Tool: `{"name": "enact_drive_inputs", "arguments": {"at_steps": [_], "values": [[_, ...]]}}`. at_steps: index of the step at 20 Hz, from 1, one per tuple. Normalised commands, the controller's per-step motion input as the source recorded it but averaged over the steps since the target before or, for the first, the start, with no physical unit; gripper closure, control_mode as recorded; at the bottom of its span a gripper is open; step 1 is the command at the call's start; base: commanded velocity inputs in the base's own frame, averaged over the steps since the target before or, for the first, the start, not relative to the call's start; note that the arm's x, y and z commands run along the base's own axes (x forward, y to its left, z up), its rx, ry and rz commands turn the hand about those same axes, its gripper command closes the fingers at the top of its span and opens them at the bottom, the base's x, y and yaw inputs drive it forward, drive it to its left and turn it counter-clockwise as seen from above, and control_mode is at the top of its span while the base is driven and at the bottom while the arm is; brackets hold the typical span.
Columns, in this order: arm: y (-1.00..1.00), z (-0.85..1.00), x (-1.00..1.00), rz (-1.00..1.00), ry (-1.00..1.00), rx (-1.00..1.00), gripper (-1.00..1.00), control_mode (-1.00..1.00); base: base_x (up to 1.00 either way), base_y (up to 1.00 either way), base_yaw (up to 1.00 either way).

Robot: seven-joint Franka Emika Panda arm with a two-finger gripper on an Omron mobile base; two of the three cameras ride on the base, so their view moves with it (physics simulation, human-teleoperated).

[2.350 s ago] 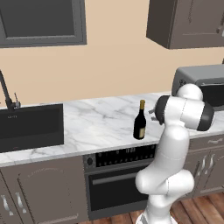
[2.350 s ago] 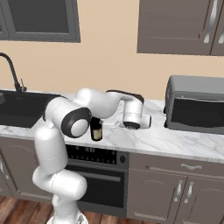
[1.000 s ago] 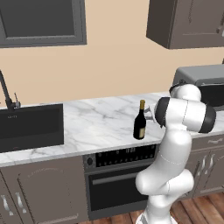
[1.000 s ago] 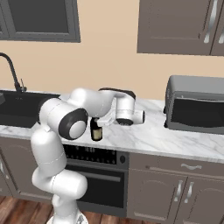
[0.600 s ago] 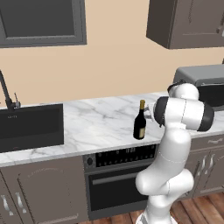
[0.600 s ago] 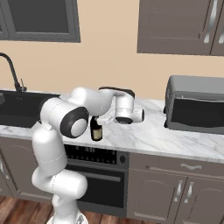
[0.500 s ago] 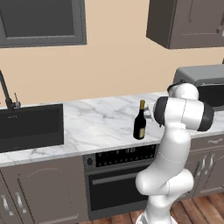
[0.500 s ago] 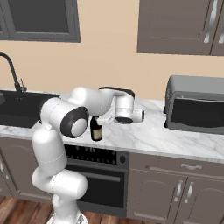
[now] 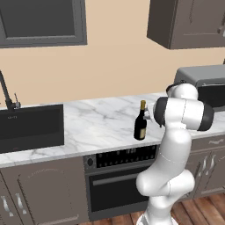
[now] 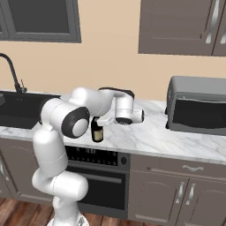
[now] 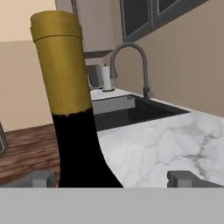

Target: There is a wine glass and glass cup on the dining counter. Place the wine bottle next to the wine glass and the juice bottle next to the glass cup.

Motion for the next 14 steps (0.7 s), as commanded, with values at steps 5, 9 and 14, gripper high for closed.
{"name": "enact_drive_inputs", "arguments": {"at_steps": [5, 9, 14], "values": [[0.05, -0.06, 0.07, 0.00, 0.00, -0.01, -1.00, -1.00, 0.00, 0.00, 0.00], [0.05, -0.01, 0.01, 0.00, 0.00, 0.00, -1.00, -1.00, 0.00, 0.00, 0.00], [0.08, 0.00, 0.00, 0.00, 0.00, 0.00, -1.00, -1.00, 0.00, 0.00, 0.00]]}}
